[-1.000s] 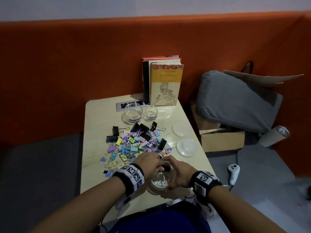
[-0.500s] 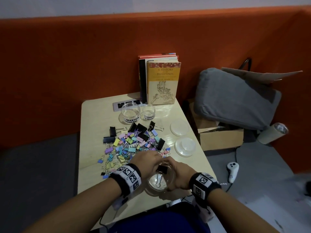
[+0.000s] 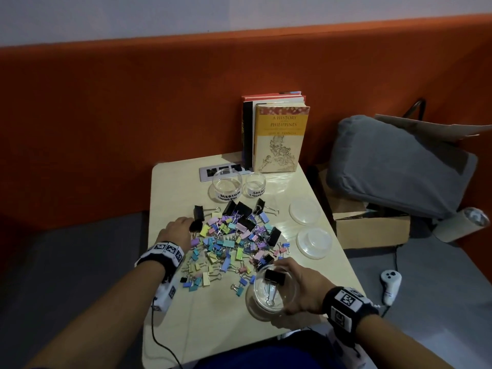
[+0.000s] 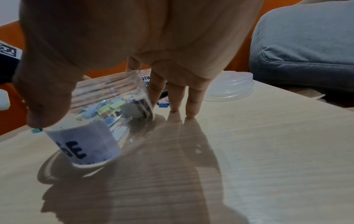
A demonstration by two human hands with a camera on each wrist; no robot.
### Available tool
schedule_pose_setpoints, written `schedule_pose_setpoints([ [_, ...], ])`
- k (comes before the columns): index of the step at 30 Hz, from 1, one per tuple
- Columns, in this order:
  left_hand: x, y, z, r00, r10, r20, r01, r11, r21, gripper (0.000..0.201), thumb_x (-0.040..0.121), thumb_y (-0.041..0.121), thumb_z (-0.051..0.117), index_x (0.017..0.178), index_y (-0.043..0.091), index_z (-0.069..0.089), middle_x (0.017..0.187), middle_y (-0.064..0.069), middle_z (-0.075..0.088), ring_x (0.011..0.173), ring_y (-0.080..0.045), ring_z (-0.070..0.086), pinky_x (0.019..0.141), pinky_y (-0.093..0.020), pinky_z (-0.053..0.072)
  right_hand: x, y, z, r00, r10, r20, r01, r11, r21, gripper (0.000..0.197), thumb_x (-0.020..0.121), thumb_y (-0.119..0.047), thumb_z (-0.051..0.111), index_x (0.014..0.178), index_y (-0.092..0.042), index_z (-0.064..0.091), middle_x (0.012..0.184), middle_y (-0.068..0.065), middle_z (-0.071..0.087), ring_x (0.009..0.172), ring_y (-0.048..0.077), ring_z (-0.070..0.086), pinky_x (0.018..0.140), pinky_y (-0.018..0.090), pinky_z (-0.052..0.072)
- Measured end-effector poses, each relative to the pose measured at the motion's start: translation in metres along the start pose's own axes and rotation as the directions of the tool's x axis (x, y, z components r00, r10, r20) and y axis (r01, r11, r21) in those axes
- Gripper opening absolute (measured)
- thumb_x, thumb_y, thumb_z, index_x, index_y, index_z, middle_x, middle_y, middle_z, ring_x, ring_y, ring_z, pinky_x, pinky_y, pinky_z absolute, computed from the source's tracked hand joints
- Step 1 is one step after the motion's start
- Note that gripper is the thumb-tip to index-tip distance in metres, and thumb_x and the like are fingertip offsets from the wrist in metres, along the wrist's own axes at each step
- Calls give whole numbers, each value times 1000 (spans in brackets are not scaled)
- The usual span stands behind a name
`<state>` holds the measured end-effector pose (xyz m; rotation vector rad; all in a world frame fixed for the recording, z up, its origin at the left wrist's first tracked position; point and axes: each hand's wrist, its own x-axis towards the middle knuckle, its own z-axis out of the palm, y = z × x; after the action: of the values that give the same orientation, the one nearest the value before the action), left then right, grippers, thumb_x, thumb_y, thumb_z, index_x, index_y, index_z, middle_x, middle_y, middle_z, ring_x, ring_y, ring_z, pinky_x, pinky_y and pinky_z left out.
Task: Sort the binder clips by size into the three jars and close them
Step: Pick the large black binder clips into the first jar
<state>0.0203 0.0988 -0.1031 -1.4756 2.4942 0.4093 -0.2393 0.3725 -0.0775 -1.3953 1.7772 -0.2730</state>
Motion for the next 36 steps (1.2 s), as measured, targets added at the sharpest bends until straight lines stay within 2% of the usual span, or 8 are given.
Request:
schedule_pose_setpoints([
  [3,8,-4,5,999,-37,-8,37,999,-9,49,97,23,55,144,18,43,133,-11,49,120,-31,49,93,-39,48,0,0,1,1000,0,-5,0,1000,12,100,52,-54,87,132,-51,27,122,-21,57,110,7,58,95,32,48],
  [7,7,-4,8,997,-78,13,78,997,-23,30,96,27,59,123,12,59,121,-11,48,112,-30,52,91,-39,49,0,2,2,1000,2,-4,-2,1000,8,101,50,-54,86,132,-52,27,122,-18,58,110,9,59,95,33,48],
  [16,-13,6,12,999,-32,-24,35,994,101,20,102,28,44,115,13,48,109,-9,63,95,-27,59,74,-34,45,-4,-3,1,1000,-10,-15,10,1000,21,101,54,-48,89,134,-47,27,124,-17,56,111,11,57,95,32,47],
  [19,-16,6,5,998,-65,-27,65,998,17,27,100,32,51,121,15,51,113,-9,64,102,-27,59,81,-35,47,-3,-3,2,1000,-21,-20,22,999,41,102,52,-49,88,135,-45,28,126,-17,55,113,10,56,98,32,46],
  [22,-18,-1,-1,998,-62,-3,61,990,-128,44,98,30,56,141,19,49,126,-11,58,117,-28,54,94,-37,46,-1,0,5,999,-29,-36,32,997,73,105,49,-49,89,136,-44,30,128,-16,55,115,7,54,100,32,47],
  [26,-26,-2,-16,999,-27,-23,21,978,-209,37,95,25,59,132,19,62,118,-11,55,112,-29,55,94,-35,47,0,3,8,999,-27,-41,31,995,91,106,48,-49,90,134,-47,28,129,-18,53,116,5,53,101,32,46],
  [31,-40,12,-42,994,-30,-109,6,977,-213,25,88,25,65,113,25,67,109,-5,63,99,-26,60,84,-38,52,1,6,8,999,-43,-24,46,994,101,104,53,-44,90,135,-46,27,127,-23,48,114,2,51,97,21,42],
  [36,-49,27,-52,989,17,-149,-53,971,-234,25,86,26,70,111,21,68,105,-4,67,89,-20,59,77,-28,48,1,7,7,996,-83,-18,84,989,123,98,55,-40,90,129,-50,26,127,-23,49,115,-3,51,94,11,39],
])
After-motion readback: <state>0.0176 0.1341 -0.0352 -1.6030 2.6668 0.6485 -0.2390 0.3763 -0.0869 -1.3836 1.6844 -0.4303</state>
